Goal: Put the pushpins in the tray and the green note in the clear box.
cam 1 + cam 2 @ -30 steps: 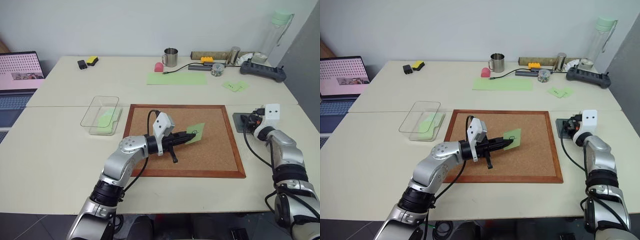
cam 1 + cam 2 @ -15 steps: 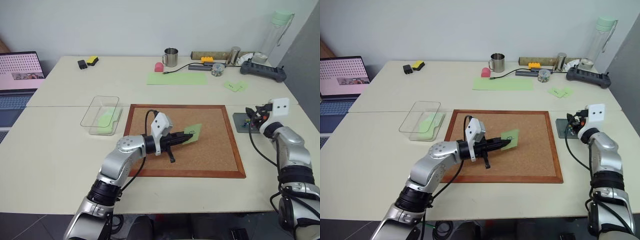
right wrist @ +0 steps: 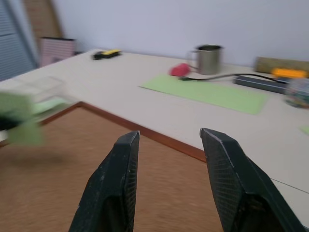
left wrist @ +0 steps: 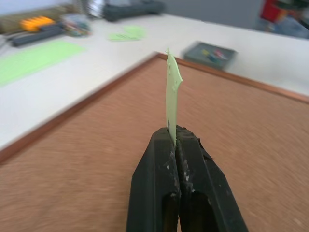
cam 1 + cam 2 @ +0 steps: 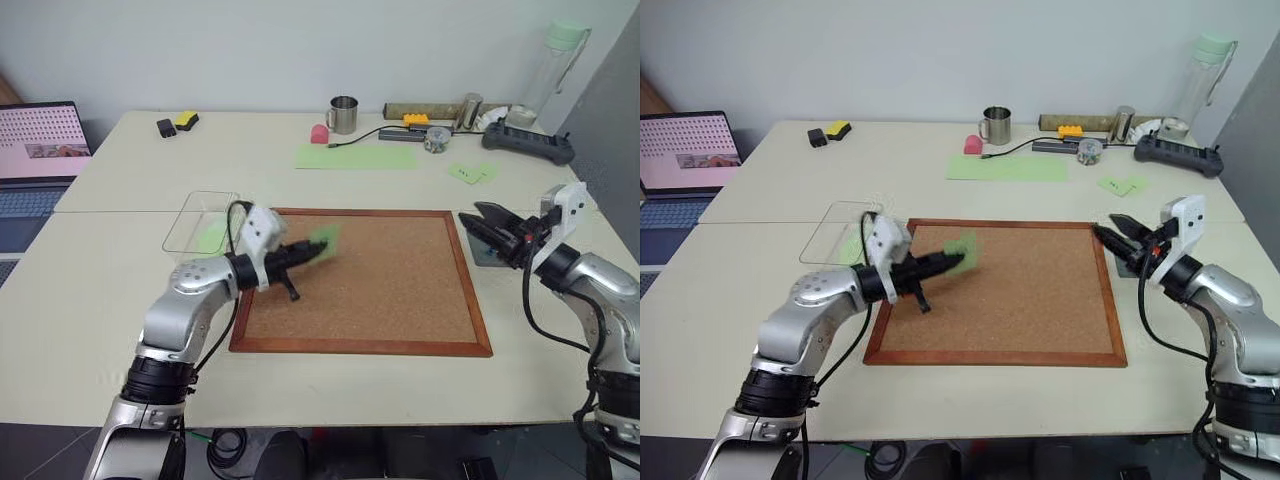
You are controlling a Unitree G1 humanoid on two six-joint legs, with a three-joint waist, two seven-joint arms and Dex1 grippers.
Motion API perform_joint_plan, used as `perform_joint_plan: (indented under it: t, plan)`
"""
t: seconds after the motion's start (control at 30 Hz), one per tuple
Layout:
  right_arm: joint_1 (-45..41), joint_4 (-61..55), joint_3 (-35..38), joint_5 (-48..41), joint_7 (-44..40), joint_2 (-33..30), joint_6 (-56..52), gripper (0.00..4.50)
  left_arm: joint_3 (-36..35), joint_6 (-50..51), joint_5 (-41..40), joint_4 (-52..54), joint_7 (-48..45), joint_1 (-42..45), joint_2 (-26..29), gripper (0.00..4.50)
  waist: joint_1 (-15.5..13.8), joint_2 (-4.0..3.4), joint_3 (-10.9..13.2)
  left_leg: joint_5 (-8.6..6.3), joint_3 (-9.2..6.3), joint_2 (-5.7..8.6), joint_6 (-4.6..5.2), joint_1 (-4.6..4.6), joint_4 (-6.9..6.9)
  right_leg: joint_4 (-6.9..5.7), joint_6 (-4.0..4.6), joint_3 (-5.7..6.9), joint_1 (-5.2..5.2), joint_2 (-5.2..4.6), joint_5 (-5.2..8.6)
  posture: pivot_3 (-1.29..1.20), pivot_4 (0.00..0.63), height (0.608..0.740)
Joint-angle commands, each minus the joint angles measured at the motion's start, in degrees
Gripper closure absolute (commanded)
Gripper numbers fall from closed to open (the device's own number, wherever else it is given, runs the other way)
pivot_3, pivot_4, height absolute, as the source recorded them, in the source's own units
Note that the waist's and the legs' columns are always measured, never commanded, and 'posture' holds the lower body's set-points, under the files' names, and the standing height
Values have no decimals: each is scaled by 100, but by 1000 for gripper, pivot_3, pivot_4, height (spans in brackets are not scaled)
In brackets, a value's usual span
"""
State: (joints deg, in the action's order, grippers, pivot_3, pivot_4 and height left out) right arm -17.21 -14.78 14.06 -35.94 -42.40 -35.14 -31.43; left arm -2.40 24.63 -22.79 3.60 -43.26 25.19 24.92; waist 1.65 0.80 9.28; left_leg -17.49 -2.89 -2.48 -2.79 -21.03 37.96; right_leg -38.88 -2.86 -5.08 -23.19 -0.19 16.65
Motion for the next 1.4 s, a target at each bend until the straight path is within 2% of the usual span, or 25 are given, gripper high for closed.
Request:
perform_joint_plan:
  t: [0.03, 0.13, 0.37, 0.73, 0.8, 0.83, 1.13, 1.27, 1.4]
  plan:
    - [12, -826, 2, -550, -79, -146, -388, 2419, -677, -159, 138, 9, 1064, 76, -160, 4500, 2, 3, 2, 0, 0, 0, 0, 0, 0, 0, 0, -1, 0, 0, 0, 0, 150, 740]
    - [-148, -1173, -46, -950, 75, -82, -713, 2419, -1006, -511, 611, -267, 1955, 71, -209, 4500, 1, 4, 2, 0, 0, 0, 0, 1, 0, 0, 0, -1, 0, 0, 0, 0, 150, 740]
    - [-476, -1413, -261, -1279, 222, -48, -1010, 2419, -1370, -802, 1145, -751, 3097, 145, -211, 4500, -7, 12, 6, 0, -4, 0, -1, 1, -1, 0, 0, 2, 0, 0, 0, 0, 150, 740]
    - [-637, -1404, -508, -1238, 224, -74, -1021, 2419, -1405, -771, 1279, -980, 3483, -19, -228, 4500, -10, 19, 9, 1, -7, 0, -2, -2, -1, 0, 0, 10, -1, -3, 0, 0, 150, 740]
    - [-639, -1390, -521, -1231, 227, -67, -1007, 2334, -1446, -791, 1230, -1028, 3445, -13, -216, 4105, -10, 19, 10, 1, -7, 0, -2, -2, -1, 0, 0, 9, -1, -3, 0, 0, 150, 740]
    - [-650, -1380, -521, -1239, 235, -63, -1006, 2334, -1455, -803, 1217, -1044, 3425, -10, -204, 4094, -10, 20, 10, 1, -7, 0, -2, -3, -1, 0, 0, 10, -1, -3, 0, 0, 150, 740]
    - [-663, -1227, -551, -1108, 170, -119, -879, 2334, -1452, -941, 1206, -1093, 3347, 1, -181, 2294, -14, 20, 10, 1, -8, 0, -2, -3, 0, 0, 0, 11, -1, -4, 0, 0, 150, 740]
    - [-596, -1123, -542, -956, 122, -134, -778, 2334, -1098, -1199, 1421, -1091, 2965, 51, 10, 1356, -15, 21, 10, 1, -8, 0, -2, -4, -1, 0, 0, 12, -1, -4, 0, 0, 150, 740]
    - [-443, -862, -501, -633, -19, -257, -527, 2334, -668, -1360, 1424, -1082, 2156, 298, 287, 658, -27, 21, 11, 1, -8, 0, -2, -4, -1, 0, 0, 14, -1, -4, 0, 0, 150, 740]
